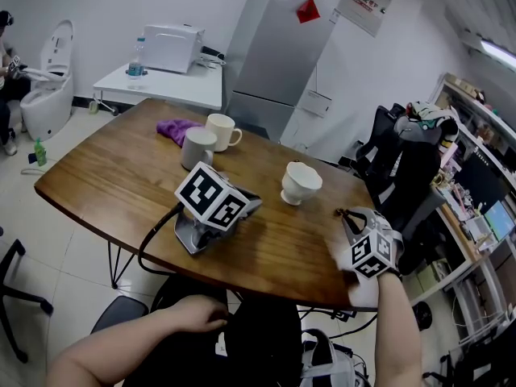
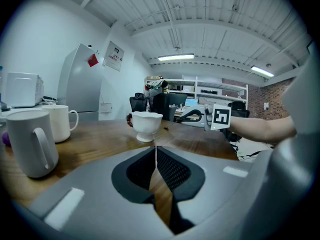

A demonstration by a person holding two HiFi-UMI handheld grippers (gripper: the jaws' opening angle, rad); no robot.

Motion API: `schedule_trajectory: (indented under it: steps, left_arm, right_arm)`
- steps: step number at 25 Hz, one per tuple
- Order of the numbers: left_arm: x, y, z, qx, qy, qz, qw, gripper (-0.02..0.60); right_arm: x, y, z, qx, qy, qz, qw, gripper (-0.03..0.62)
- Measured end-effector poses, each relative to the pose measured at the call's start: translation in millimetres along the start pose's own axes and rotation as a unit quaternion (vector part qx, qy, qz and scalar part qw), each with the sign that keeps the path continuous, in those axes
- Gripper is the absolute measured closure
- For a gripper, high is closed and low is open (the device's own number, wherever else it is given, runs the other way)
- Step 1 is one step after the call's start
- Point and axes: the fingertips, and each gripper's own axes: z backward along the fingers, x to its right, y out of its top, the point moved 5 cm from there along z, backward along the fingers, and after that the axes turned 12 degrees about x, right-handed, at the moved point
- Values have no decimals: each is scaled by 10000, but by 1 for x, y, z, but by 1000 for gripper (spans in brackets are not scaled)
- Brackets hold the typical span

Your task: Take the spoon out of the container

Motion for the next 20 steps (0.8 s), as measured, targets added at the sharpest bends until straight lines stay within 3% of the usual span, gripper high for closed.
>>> schedule_trajectory:
  steps: [9,20]
  left_arm:
    - [0,-1,-1,5,-3,-7,10000,569]
    - [1,0,0,1,0,1,10000,569]
  right_arm:
    - [-18,-9,-5,-164,1134,-557,9918,551]
    - [-22,-13,-19,-548,2620,-252,9632,539]
